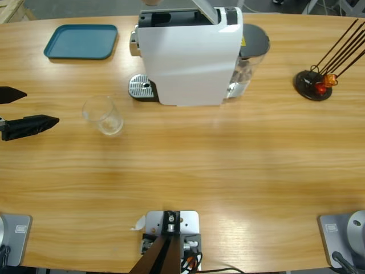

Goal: Pour coffee

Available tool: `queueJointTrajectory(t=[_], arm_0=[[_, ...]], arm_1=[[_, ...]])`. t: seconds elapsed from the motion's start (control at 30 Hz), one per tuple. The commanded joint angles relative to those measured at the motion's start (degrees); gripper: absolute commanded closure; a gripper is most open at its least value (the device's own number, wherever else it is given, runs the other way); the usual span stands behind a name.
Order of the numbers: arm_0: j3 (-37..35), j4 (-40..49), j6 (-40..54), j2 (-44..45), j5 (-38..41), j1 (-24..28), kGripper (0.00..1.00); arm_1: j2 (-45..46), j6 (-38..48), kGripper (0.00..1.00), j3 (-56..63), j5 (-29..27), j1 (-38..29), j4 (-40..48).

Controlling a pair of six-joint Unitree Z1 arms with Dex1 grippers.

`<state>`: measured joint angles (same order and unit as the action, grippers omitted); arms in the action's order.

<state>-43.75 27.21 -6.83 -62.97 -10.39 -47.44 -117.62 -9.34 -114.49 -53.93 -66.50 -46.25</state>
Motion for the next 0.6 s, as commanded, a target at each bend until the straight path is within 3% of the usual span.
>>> queueJointTrajectory(t=[0.03,0.6], arm_0=[[1.82,-0.61,-0.28,-1.54,-0.44,-0.38,0.023],[1.82,-0.58,-0.28,-1.54,-0.25,-0.38,0.023]], arm_1=[[-7.39,2.43,1.0,1.56,4.47,-0.65,-1.08],[-9.94,6.7,1.0,1.77,7.3,-0.65,-1.74]])
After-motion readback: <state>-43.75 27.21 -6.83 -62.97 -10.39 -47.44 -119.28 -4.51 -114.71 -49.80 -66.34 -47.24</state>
